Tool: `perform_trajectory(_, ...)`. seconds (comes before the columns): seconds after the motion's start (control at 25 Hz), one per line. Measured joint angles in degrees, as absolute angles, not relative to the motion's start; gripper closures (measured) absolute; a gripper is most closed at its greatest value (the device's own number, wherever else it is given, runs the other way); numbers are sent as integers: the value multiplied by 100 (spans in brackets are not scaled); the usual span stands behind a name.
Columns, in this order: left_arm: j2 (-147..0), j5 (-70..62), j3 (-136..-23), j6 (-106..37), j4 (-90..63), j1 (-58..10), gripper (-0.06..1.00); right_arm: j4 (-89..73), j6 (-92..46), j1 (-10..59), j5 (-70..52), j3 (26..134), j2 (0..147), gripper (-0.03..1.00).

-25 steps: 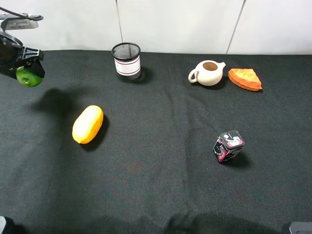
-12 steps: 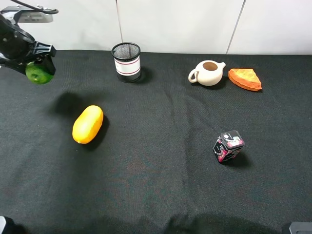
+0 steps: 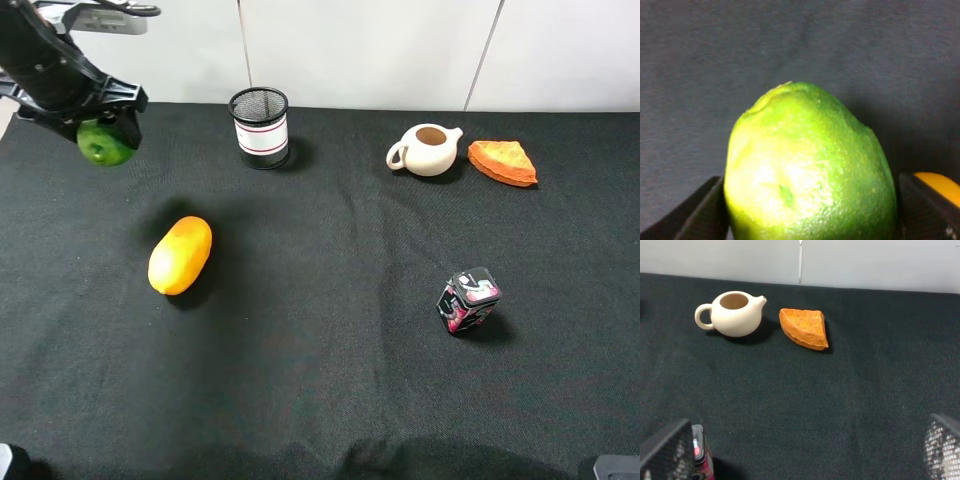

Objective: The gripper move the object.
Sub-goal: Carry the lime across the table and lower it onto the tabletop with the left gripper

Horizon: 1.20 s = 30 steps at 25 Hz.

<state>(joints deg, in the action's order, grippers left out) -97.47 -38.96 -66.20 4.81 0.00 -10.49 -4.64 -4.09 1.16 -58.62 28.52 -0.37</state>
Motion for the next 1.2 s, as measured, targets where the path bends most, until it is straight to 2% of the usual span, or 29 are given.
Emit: perform_trajectory(1.2, -9683, -4115, -6620, 1916, 533, -3702, 22, -464, -409, 116, -5862, 2852, -37, 27)
